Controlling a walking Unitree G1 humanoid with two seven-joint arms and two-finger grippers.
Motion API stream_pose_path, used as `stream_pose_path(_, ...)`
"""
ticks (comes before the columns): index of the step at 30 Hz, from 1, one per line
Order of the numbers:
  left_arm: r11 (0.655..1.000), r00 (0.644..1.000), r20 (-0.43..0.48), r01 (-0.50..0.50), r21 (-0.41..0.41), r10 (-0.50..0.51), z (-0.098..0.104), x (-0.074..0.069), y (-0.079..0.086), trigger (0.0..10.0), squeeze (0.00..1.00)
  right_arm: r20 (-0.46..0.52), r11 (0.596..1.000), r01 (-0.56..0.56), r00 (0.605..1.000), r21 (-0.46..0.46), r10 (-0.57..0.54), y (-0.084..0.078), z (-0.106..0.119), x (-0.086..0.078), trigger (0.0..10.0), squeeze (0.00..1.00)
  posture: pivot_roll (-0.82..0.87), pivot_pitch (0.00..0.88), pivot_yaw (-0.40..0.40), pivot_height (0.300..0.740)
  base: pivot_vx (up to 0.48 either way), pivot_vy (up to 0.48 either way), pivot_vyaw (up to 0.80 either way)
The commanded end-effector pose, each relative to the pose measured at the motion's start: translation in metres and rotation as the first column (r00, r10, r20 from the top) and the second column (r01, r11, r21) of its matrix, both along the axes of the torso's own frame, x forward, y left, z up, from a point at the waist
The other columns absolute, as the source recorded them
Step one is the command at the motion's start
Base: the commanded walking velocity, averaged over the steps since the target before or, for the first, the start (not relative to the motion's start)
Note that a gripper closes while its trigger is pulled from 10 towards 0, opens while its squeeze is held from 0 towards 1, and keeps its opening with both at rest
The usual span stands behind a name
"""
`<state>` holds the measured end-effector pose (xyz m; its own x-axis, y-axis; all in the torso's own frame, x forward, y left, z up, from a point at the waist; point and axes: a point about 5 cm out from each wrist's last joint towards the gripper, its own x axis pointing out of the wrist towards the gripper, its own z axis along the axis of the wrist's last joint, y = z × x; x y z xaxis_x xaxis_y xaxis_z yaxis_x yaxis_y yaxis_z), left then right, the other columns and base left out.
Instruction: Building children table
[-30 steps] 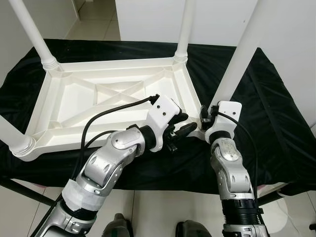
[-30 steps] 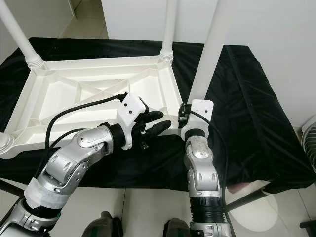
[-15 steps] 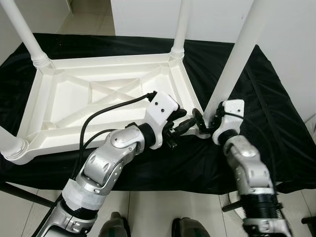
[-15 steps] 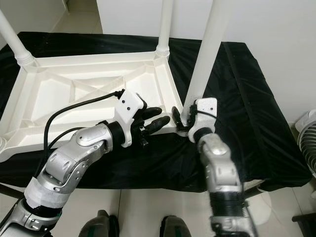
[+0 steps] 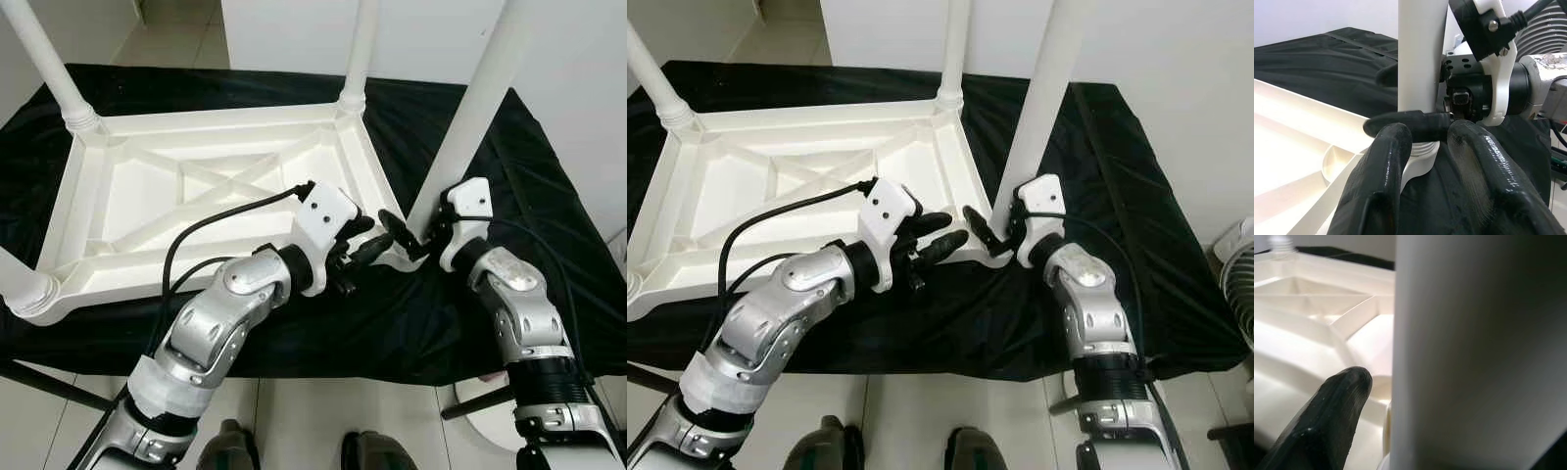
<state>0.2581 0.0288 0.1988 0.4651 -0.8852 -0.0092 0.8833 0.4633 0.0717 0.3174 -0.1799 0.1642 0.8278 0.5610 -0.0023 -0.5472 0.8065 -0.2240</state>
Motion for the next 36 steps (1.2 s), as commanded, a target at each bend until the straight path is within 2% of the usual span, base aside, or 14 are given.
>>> stream_pose_path(1, 1.000, 1.000, -0.014, 0.021, 0.021, -0.021, -0.004, -0.005, 0.000, 10.0, 0.00, -0.042, 0.998, -0.052, 0.998, -0.016, 0.052, 0.004, -0.010, 0.001, 10.0, 0.00, -0.04, 0.091, 0.016, 0.740, 0.000, 0.000, 0.00)
stream_pose_path(3, 0.999, 0.999, -0.027, 0.036, 0.034, -0.035, -0.007, -0.007, 0.000, 10.0, 0.00, -0.063, 0.998, -0.060, 0.996, -0.015, 0.059, 0.003, -0.015, 0.002, 10.0, 0.00, -0.04, 0.092, 0.016, 0.740, 0.000, 0.000, 0.00)
stream_pose_path(4, 0.998, 0.998, -0.032, 0.051, 0.044, -0.050, -0.009, -0.009, 0.001, 10.0, 0.00, -0.080, 0.998, -0.057, 0.995, -0.004, 0.057, 0.002, -0.018, 0.003, 8.3, 0.00, -0.04, 0.096, 0.016, 0.740, 0.000, 0.000, 0.00)
stream_pose_path(5, 0.998, 0.998, -0.032, 0.051, 0.044, -0.050, -0.009, -0.009, 0.001, 10.0, 0.00, -0.080, 0.998, -0.057, 0.995, -0.004, 0.057, 0.002, -0.018, 0.003, 8.3, 0.00, -0.04, 0.096, 0.016, 0.740, 0.000, 0.000, 0.00)
stream_pose_path(6, 0.997, 0.998, -0.041, 0.053, 0.056, -0.051, -0.013, -0.010, 0.002, 10.0, 0.00, -0.092, 0.998, -0.062, 0.994, 0.012, 0.063, 0.001, -0.021, 0.004, 3.5, 0.00, -0.04, 0.100, 0.015, 0.740, 0.000, 0.000, 0.00)
stream_pose_path(8, 0.997, 0.998, -0.046, 0.052, 0.064, -0.049, -0.015, -0.009, 0.002, 10.0, 0.00, -0.097, 0.997, -0.069, 0.993, 0.022, 0.070, 0.000, -0.023, 0.005, 3.5, 0.00, -0.04, 0.098, 0.015, 0.740, 0.000, 0.000, 0.00)
stream_pose_path(9, 0.996, 0.998, -0.047, 0.050, 0.073, -0.046, -0.018, -0.010, 0.003, 10.0, 0.00, -0.104, 0.997, -0.067, 0.992, 0.032, 0.071, 0.000, -0.025, 0.005, 0.0, 0.00, -0.04, 0.097, 0.015, 0.740, 0.000, 0.000, 0.00)
stream_pose_path(22, 0.996, 0.998, -0.055, 0.043, 0.075, -0.039, -0.019, -0.011, 0.002, 10.0, 0.00, -0.061, 0.998, 0.042, 0.997, 0.040, -0.039, 0.000, -0.027, 0.008, 0.0, 0.00, -0.04, 0.090, 0.009, 0.740, 0.000, 0.000, 0.00)
stream_pose_path(25, 0.997, 0.998, -0.057, 0.039, 0.073, -0.035, -0.020, -0.013, 0.002, 10.0, 0.00, -0.056, 0.989, 0.107, 0.993, 0.102, -0.102, 0.018, -0.029, -0.003, 0.0, 0.00, -0.04, 0.084, -0.008, 0.740, 0.000, 0.000, 0.00)
stream_pose_path(30, 0.997, 0.998, -0.057, 0.036, 0.072, -0.032, -0.020, -0.013, 0.002, 10.0, 0.00, -0.063, 0.982, 0.141, 0.989, 0.128, -0.134, 0.021, -0.030, -0.006, 0.0, 0.00, -0.04, 0.084, -0.009, 0.740, 0.000, 0.000, 0.00)
stream_pose_path(31, 0.997, 0.998, -0.059, 0.031, 0.069, -0.026, -0.021, -0.014, 0.002, 10.0, 0.00, -0.108, 0.944, 0.278, 0.959, 0.176, -0.262, 0.031, -0.036, -0.013, 0.0, 0.00, -0.03, 0.081, -0.012, 0.740, 0.000, 0.000, 0.00)
stream_pose_path(32, 0.997, 0.998, -0.059, 0.031, 0.069, -0.026, -0.021, -0.014, 0.002, 10.0, 0.00, -0.108, 0.944, 0.278, 0.959, 0.176, -0.262, 0.031, -0.036, -0.013, 0.0, 0.00, -0.03, 0.081, -0.012, 0.740, 0.000, 0.000, 0.00)
stream_pose_path(36, 0.997, 0.998, -0.063, 0.031, 0.068, -0.027, -0.021, -0.015, 0.003, 10.0, 0.00, -0.157, 0.851, 0.477, 0.879, 0.222, -0.451, 0.040, -0.040, -0.023, 0.0, 0.00, -0.03, 0.078, -0.010, 0.740, 0.000, 0.000, 0.00)
